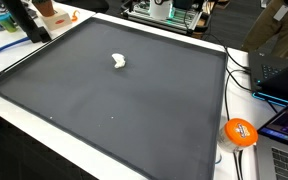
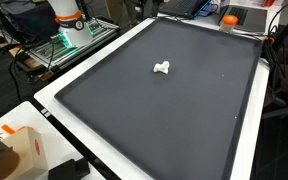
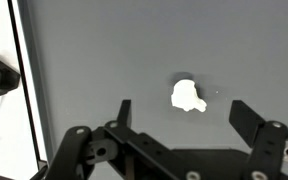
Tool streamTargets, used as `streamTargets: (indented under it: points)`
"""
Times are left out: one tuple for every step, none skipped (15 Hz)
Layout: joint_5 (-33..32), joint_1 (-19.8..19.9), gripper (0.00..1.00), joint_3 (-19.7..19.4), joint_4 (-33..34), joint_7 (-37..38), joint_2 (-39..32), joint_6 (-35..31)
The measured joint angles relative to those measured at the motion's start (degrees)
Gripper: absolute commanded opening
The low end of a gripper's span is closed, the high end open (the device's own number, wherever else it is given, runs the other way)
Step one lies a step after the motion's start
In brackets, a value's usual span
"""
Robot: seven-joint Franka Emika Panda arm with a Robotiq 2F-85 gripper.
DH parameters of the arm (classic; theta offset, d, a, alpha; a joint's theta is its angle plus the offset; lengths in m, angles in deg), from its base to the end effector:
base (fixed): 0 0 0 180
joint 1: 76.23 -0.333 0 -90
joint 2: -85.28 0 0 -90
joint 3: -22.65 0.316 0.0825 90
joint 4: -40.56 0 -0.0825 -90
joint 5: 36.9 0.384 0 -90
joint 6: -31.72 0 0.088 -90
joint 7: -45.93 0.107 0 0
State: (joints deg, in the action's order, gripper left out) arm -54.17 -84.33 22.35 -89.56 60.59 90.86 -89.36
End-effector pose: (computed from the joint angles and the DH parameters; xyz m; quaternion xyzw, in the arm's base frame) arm 0.4943 0.0538 0.3954 0.9913 0.0221 -0.0047 0.1293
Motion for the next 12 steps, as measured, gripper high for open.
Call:
streamTargets:
  points:
    - [-0.02, 0.33, 1.00, 0.01, 0.00, 0.00, -0.07, -0.01]
    - [-0.03, 0.60, 1.00, 0.02, 0.00, -0.01, -0.11, -0.01]
    - [-0.02, 0.87, 1.00, 0.21, 0.01, -0.03, -0.11, -0.01]
    - [0.42, 1.12, 1.00, 0.68, 0.08, -0.03, -0.15, 0.03]
    - [0.65, 1.25, 1.00, 1.32, 0.26, 0.50, -0.30, 0.43]
    - [0.46, 1.33, 1.00, 2.12, 0.61, 2.10, -0.56, 1.30]
    - [-0.22, 1.33, 1.00, 3.10, 0.96, 4.53, -0.89, 2.34]
    - [-1.33, 1.33, 1.00, 4.06, 1.12, 7.52, -1.22, 2.98]
    - [-2.74, 1.31, 1.00, 5.09, 1.21, 10.96, -1.61, 3.58]
    - [-4.04, 1.27, 1.00, 6.13, 1.29, 14.51, -2.12, 4.07]
    - [-5.15, 1.18, 1.00, 7.13, 1.44, 18.09, -2.87, 4.40]
    - [-6.07, 1.02, 1.00, 7.98, 1.84, 21.49, -3.90, 4.77]
